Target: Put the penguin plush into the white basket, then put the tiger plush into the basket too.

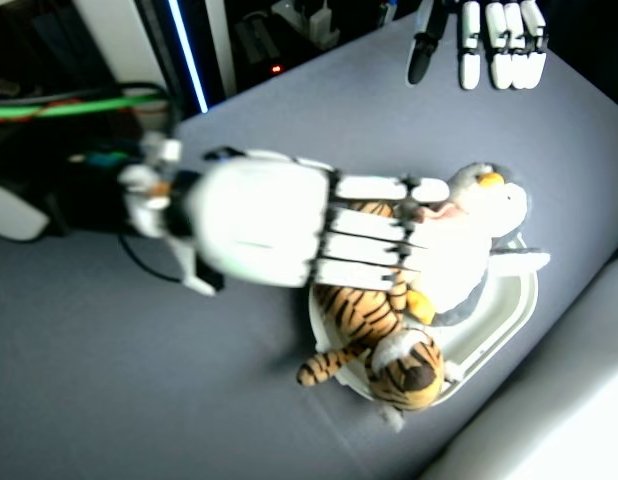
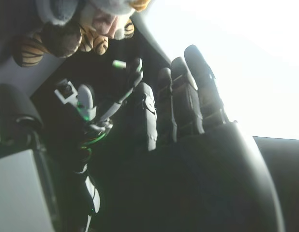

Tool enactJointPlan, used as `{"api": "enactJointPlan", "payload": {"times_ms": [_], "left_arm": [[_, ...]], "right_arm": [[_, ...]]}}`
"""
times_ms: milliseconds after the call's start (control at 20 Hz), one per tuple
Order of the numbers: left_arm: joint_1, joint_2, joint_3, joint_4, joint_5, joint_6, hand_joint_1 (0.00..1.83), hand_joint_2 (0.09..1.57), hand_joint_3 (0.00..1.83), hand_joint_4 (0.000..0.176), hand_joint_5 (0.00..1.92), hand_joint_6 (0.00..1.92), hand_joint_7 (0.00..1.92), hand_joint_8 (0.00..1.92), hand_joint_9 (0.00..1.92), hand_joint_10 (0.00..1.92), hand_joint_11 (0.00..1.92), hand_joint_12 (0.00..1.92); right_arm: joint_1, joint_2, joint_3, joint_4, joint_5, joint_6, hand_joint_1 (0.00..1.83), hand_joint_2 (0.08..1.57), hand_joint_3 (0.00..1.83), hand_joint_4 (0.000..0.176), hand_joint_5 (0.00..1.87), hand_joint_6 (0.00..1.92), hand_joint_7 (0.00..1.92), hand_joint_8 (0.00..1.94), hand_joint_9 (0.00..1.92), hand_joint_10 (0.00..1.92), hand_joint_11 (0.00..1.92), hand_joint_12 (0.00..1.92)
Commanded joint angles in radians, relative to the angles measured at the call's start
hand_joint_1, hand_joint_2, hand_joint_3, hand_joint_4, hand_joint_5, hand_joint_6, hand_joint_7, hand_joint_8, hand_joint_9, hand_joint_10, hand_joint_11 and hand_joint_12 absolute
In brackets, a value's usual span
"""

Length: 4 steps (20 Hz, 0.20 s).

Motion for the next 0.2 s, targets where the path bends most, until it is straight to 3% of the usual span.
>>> {"api": "enactJointPlan", "payload": {"times_ms": [0, 50, 100, 150], "left_arm": [[0.004, 0.008, -0.002, 0.003, -0.183, -0.020, 0.81, 0.97, 0.01, 0.128, 0.22, 0.00, 0.19, 0.00, 0.17, 0.02, 0.00, 0.64], [0.035, 0.012, -0.005, -0.018, -0.230, -0.043, 0.75, 1.04, 0.01, 0.136, 0.15, 0.00, 0.08, 0.00, 0.10, 0.00, 0.00, 0.42], [0.057, 0.014, -0.008, -0.033, -0.263, -0.057, 0.69, 1.04, 0.01, 0.168, 0.08, 0.00, 0.03, 0.00, 0.02, 0.00, 0.00, 0.19], [0.080, 0.015, -0.009, -0.046, -0.301, -0.083, 0.68, 1.04, 0.00, 0.171, 0.06, 0.00, 0.03, 0.00, 0.00, 0.00, 0.00, 0.11]], "right_arm": [[-0.023, 0.015, -0.021, 0.061, 0.259, 0.015, 0.56, 1.13, 0.00, 0.175, 0.02, 0.00, 0.07, 0.01, 0.06, 0.01, 0.00, 0.00], [-0.087, 0.031, -0.050, 0.111, 0.354, 0.021, 0.51, 1.09, 0.00, 0.176, 0.06, 0.00, 0.11, 0.01, 0.11, 0.01, 0.02, 0.01], [-0.133, 0.038, -0.070, 0.147, 0.421, 0.024, 0.59, 1.13, 0.01, 0.168, 0.06, 0.00, 0.09, 0.00, 0.10, 0.00, 0.05, 0.02], [-0.172, 0.043, -0.085, 0.180, 0.483, 0.030, 0.63, 1.13, 0.01, 0.172, 0.07, 0.00, 0.10, 0.00, 0.11, 0.01, 0.06, 0.02]]}}
